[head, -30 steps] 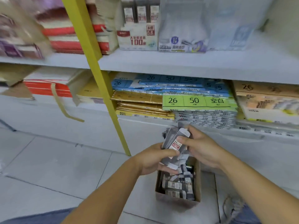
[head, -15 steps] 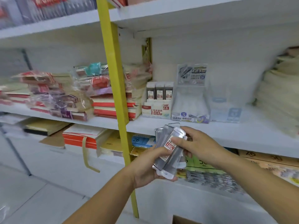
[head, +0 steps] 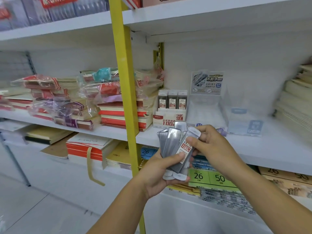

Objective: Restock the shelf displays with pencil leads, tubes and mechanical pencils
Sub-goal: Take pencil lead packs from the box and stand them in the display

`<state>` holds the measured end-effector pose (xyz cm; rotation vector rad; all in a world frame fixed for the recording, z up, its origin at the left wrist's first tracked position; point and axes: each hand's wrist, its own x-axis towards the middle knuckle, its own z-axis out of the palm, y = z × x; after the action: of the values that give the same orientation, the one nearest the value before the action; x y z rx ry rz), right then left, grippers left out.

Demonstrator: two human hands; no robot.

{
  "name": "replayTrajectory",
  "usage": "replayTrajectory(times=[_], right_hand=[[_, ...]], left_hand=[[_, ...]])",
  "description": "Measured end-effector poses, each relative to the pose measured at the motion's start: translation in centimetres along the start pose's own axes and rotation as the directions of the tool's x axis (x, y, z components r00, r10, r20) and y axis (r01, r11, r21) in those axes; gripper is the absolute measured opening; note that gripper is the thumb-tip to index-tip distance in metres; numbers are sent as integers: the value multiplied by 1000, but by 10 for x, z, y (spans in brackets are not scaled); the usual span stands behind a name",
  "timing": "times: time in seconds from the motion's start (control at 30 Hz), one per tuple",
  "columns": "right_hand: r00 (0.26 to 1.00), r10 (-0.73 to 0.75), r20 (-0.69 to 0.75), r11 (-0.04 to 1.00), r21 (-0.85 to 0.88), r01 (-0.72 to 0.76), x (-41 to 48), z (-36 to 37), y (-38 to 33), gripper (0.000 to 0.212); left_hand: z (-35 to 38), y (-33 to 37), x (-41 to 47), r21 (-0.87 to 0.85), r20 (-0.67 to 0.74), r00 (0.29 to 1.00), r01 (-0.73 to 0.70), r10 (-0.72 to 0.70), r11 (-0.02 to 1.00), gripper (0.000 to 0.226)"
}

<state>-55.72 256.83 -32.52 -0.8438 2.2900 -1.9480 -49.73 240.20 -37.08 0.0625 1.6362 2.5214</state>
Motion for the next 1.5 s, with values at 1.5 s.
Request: replayTrajectory(times=[1.5], right_hand=[[938, -347, 12, 755, -590, 287, 109, 10, -57, 13]], left_hand=[[-40, 50, 15, 9, -163, 940, -302, 299, 953, 56]])
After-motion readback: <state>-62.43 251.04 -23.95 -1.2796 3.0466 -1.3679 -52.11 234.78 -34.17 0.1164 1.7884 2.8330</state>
